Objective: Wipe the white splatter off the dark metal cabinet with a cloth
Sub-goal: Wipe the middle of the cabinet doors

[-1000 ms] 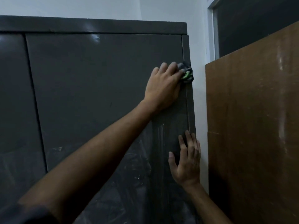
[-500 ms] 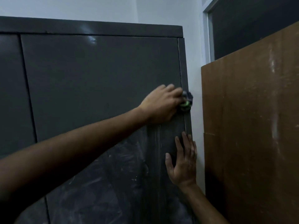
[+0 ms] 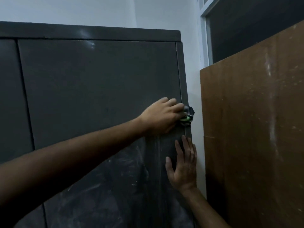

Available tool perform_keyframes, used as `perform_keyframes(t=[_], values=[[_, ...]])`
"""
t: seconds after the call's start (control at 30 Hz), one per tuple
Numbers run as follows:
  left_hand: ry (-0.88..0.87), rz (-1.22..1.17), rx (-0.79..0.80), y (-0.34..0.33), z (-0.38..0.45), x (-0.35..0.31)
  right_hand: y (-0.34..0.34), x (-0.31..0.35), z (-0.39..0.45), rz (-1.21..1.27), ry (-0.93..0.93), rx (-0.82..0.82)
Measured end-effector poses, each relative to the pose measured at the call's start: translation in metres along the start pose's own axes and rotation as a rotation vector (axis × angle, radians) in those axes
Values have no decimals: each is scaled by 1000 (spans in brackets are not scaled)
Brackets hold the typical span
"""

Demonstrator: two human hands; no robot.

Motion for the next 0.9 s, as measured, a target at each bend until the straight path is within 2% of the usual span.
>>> perform_keyframes(t=[0.07,0.2,0.27,0.33,0.47,0.53,0.6,0.7,0.77,0.83,0.9], values=[[73,21,-42,3,7,21,0,-1,0,-3,1,-2],[581,-2,-227,44,69,90,-2,-2,0,-25,4,14],[685,11,-258,52,89,99,-2,-2,0,-34,9,13],[606,-1,-257,46,87,86,-1,-2,0,-30,13,9],[88,-61,-45,11,35,24,-2,-1,0,-26,13,-5],[-33,-16,-9,-1,19,20,-2,-1,-1,-19,13,-6],[99,2,-89,4,31,41,-2,-2,0,-20,8,1],[544,10,-258,27,60,79,-1,-2,0,-26,5,5],[695,46,-283,29,71,81,-1,-2,0,-25,12,0],[584,9,-267,24,64,64,-1,-2,-1,-19,17,-5],[329,-71,-166,11,38,36,-1,-1,-2,-14,13,-8]])
Point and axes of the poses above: each hand's wrist, its own z-axis towards the middle knuckle, its own y-axis out of the back of the hand, x = y × z, the point moved 2 cm from there along z, towards the middle knuckle, and after that the axes turned 14 degrees about y, right-handed, at the moved point
